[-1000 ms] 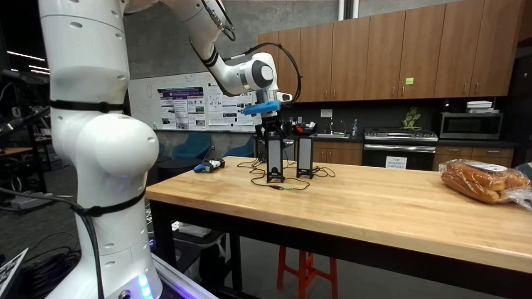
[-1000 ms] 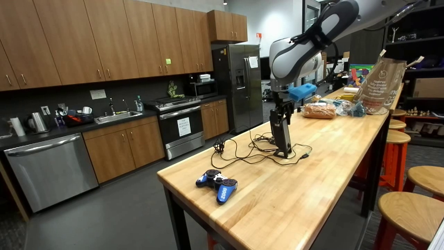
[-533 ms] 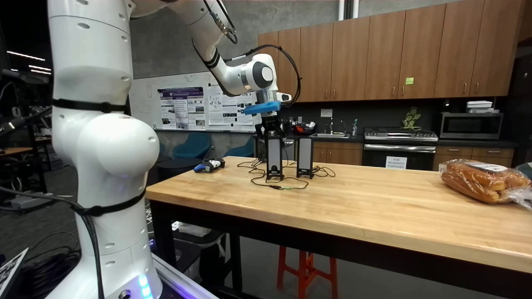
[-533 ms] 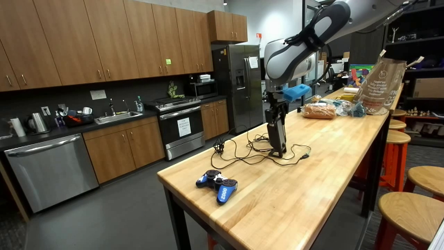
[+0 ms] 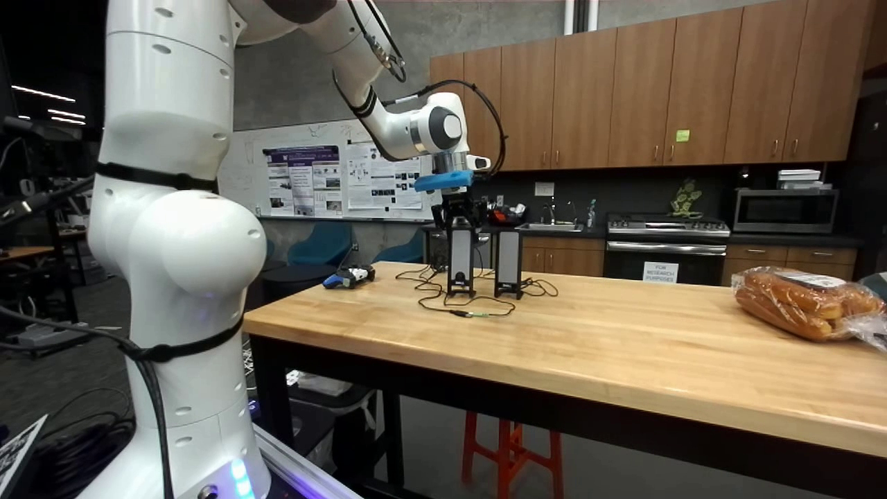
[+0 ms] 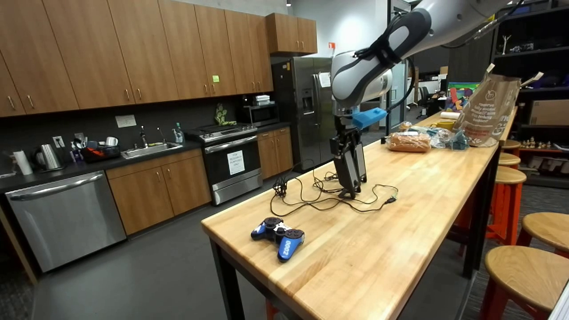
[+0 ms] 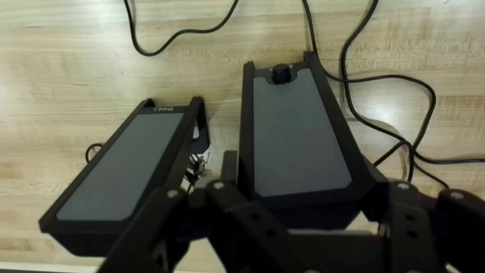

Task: Move the speaker on the left, forwards

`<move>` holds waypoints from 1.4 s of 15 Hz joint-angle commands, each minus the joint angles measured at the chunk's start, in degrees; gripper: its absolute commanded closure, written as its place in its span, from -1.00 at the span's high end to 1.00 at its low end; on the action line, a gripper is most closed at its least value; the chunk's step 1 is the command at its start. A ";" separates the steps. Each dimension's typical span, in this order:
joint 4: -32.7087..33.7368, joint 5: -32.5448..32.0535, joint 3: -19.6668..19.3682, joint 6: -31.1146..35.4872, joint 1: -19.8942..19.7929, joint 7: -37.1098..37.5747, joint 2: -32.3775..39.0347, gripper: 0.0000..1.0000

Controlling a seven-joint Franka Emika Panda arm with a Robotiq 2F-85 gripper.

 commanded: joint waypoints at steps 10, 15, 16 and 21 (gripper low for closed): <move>5.29 2.49 -0.08 -0.29 0.16 1.18 3.03 -0.08; 6.01 5.77 0.13 -0.09 -0.52 0.57 2.18 -0.08; 6.25 6.28 0.16 -0.11 -0.53 0.57 2.06 -0.08; 7.40 7.37 0.32 -0.02 -0.27 0.73 1.94 -0.08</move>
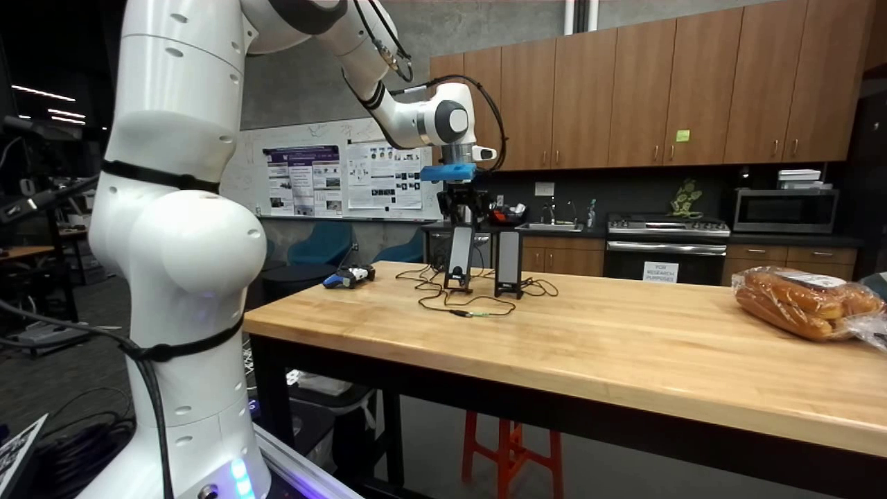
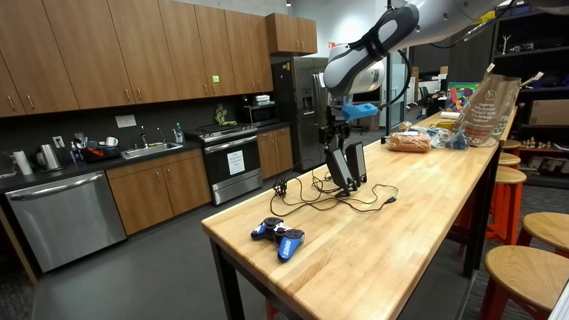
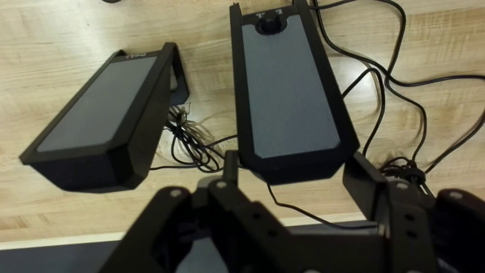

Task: Move the speaker on the left, forwards

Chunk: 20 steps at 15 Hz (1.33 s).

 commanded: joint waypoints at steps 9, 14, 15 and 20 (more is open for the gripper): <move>-3.53 -0.03 -1.03 -0.54 -0.68 -0.16 -3.23 -0.08; -4.45 -1.00 -1.39 -1.20 -0.67 0.20 -4.67 0.99; -4.72 -1.14 -1.39 -1.17 -0.64 0.24 -4.97 1.00; -6.18 -2.59 -1.35 -3.73 -0.44 0.59 -6.42 1.00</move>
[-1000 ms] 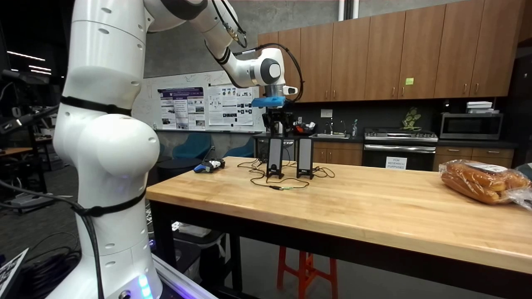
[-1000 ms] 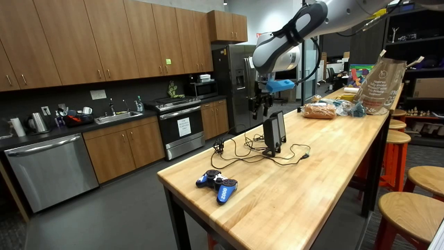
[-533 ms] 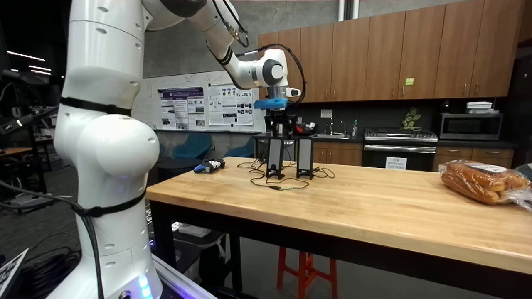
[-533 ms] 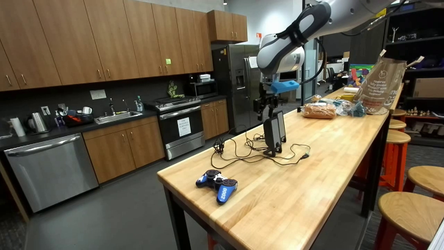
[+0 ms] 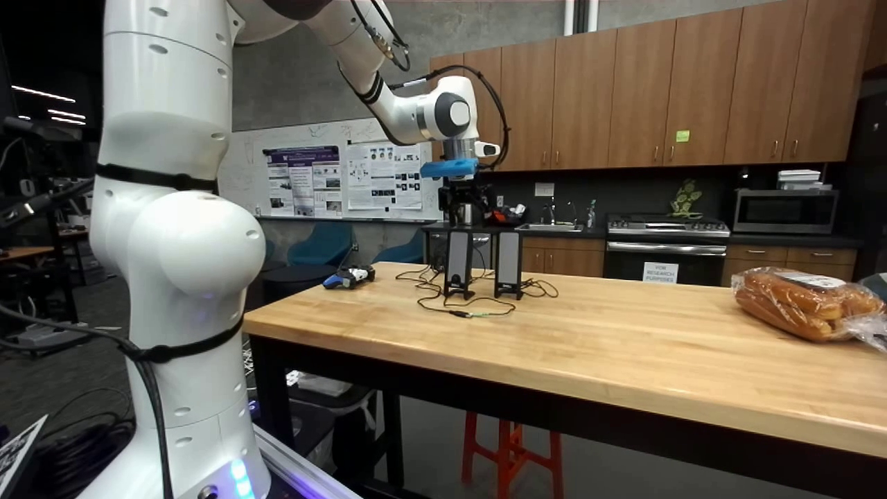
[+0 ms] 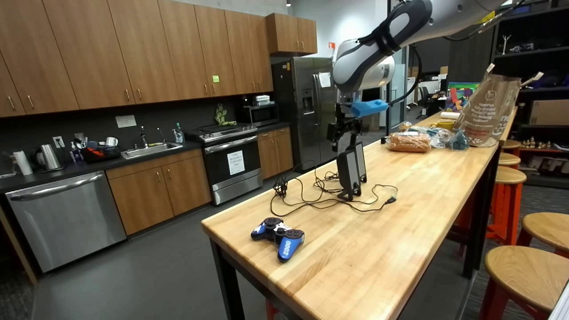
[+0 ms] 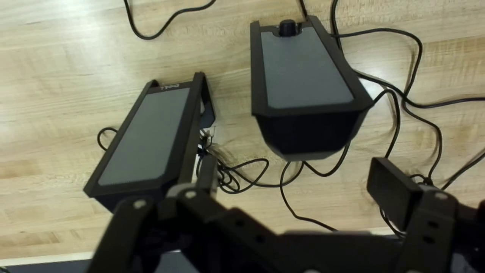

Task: Move the speaker on the left, forwards

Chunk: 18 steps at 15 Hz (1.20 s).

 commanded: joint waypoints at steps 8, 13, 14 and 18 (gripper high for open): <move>-5.85 -2.80 0.24 -5.77 0.65 0.11 -3.34 1.00; -7.84 -2.27 1.01 -5.48 1.28 -0.62 -3.28 1.00; -8.08 -2.27 1.15 -5.35 1.37 -0.60 -3.19 1.00; -8.68 -2.99 1.35 -4.94 1.67 -0.18 -3.12 1.00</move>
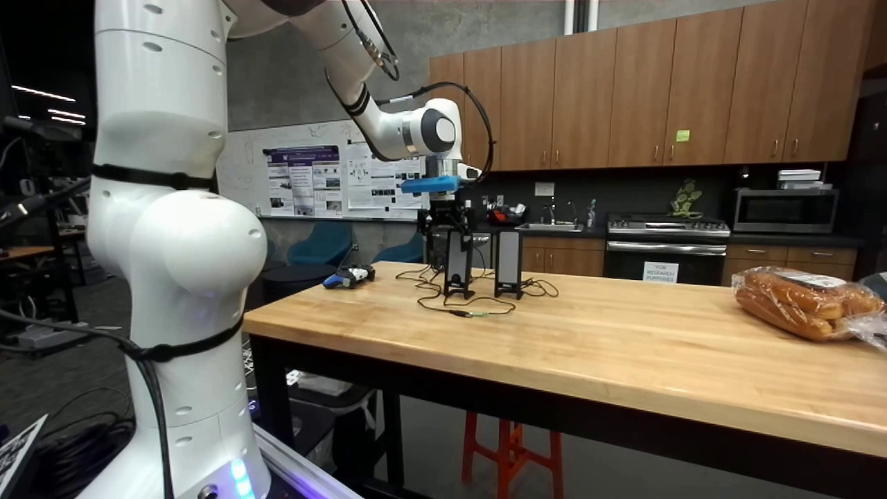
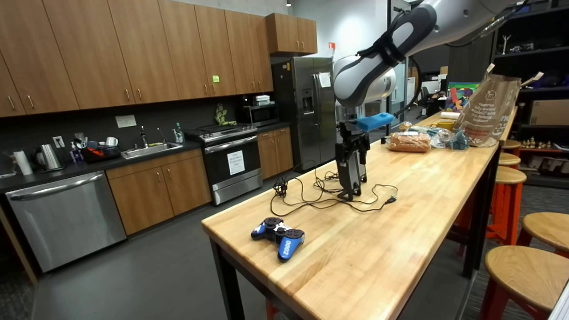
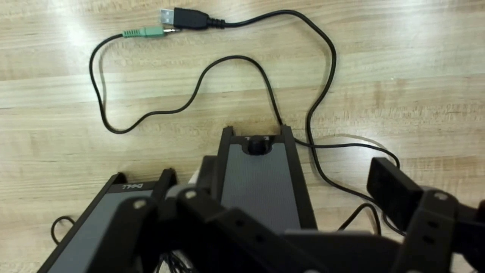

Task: Move the speaker on the left, forwards

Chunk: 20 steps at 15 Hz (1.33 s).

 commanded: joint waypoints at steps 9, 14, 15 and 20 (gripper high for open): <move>-0.49 -1.30 -0.41 3.57 -0.25 -0.69 -2.19 1.00; -0.39 -1.68 -0.38 4.12 -0.20 -0.68 -2.03 1.00; -0.45 -1.63 -0.37 4.19 -0.21 -0.77 -1.97 1.00; -0.18 -1.14 -0.35 4.57 -0.25 -1.15 -1.59 1.00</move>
